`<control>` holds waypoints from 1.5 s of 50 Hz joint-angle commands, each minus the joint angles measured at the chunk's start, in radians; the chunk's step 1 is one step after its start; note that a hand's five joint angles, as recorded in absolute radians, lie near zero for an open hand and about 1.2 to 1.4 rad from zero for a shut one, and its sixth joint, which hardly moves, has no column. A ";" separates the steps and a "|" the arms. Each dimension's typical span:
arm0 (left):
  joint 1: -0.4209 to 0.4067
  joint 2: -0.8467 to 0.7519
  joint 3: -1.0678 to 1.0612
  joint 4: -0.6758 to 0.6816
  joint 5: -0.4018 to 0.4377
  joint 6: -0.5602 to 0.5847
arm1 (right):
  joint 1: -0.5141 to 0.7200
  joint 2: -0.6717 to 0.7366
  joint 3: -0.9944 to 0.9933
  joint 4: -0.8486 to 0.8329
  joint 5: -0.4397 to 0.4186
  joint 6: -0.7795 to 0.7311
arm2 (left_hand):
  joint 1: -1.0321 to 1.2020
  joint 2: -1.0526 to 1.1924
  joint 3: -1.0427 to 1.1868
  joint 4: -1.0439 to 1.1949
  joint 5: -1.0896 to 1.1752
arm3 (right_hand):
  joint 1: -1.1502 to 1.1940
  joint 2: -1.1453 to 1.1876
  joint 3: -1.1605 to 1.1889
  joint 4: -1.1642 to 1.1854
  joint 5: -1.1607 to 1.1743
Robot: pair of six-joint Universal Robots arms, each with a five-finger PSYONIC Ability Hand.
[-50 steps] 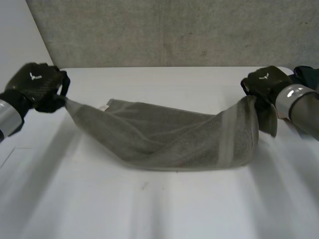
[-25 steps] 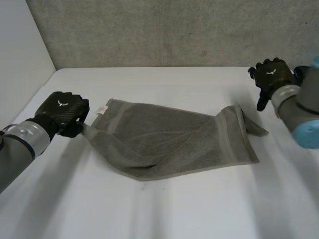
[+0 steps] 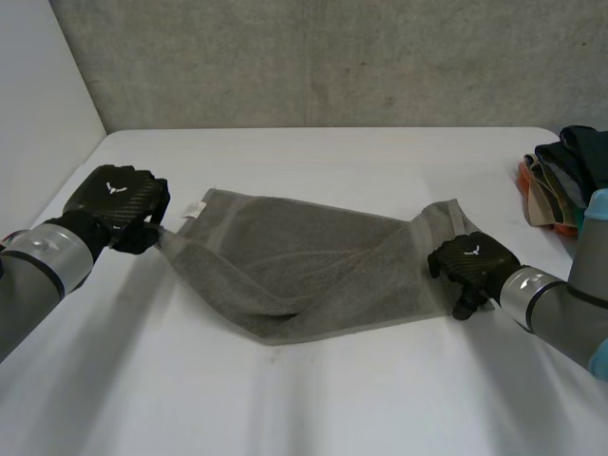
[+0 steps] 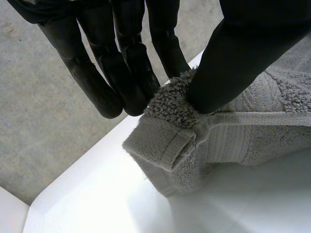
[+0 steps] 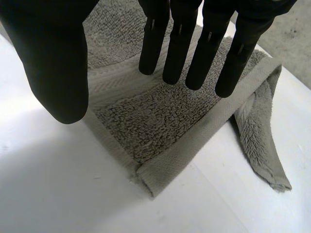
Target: Fold the laundry.
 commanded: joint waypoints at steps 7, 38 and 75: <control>0.005 0.003 -0.009 0.017 0.009 -0.001 | 0.014 0.054 -0.013 -0.127 0.007 -0.046 | 0.265 0.202 0.208 0.197 0.245 | 0.238 0.242 0.233 0.233 0.229; 0.037 0.136 0.038 -0.081 -0.078 -0.061 | -0.019 -0.208 -0.159 0.085 0.035 -0.034 | 0.265 0.202 0.208 0.197 0.245 | 0.773 0.777 0.767 0.768 0.764; -0.041 -0.459 1.075 0.108 -0.317 0.030 | 0.077 0.209 -1.026 -0.325 0.257 -0.060 | 0.265 0.202 0.208 0.197 0.245 | 0.773 0.777 0.767 0.768 0.764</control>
